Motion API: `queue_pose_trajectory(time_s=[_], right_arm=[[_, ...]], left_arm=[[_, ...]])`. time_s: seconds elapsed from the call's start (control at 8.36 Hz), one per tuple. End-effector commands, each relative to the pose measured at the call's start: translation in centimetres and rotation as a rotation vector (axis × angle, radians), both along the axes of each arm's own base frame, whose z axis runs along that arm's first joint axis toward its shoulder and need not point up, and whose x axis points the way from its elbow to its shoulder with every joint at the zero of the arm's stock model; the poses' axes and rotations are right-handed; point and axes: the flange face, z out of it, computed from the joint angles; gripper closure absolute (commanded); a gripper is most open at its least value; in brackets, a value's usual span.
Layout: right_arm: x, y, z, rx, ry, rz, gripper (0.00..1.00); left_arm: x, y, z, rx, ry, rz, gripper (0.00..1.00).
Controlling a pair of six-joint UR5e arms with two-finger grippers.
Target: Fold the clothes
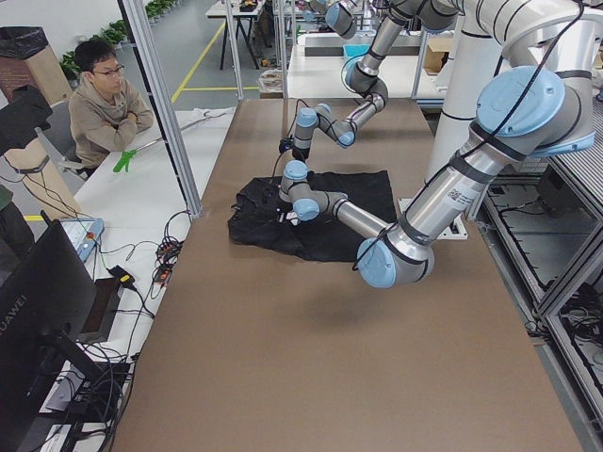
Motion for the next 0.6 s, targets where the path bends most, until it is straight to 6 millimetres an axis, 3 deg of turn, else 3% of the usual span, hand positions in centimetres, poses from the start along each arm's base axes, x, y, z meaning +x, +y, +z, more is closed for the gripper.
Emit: queue_pose_trajectory(time_s=[0.0,0.24,0.36,0.48], right_arm=[[-0.7,0.5,-0.1,0.001,0.0,-0.013,0.05],[-1.1,0.7,0.0,0.012,0.011,-0.006,0.05],[-2.1,1.3,0.2,0.028,0.029,-0.005,0.05],[-2.6,1.6,0.4,0.036,0.037,-0.006,0.05]], left_arm=[[1.4,-1.6,-0.9,-0.025,-0.013,-0.039,1.0],[1.9,-2.4,-1.2,-0.034,-0.021,-0.058,0.96],[1.9,-2.6,-0.2,-0.036,-0.039,-0.071,0.07],[1.8,-3.0,0.2,-0.019,-0.059,-0.109,0.01]])
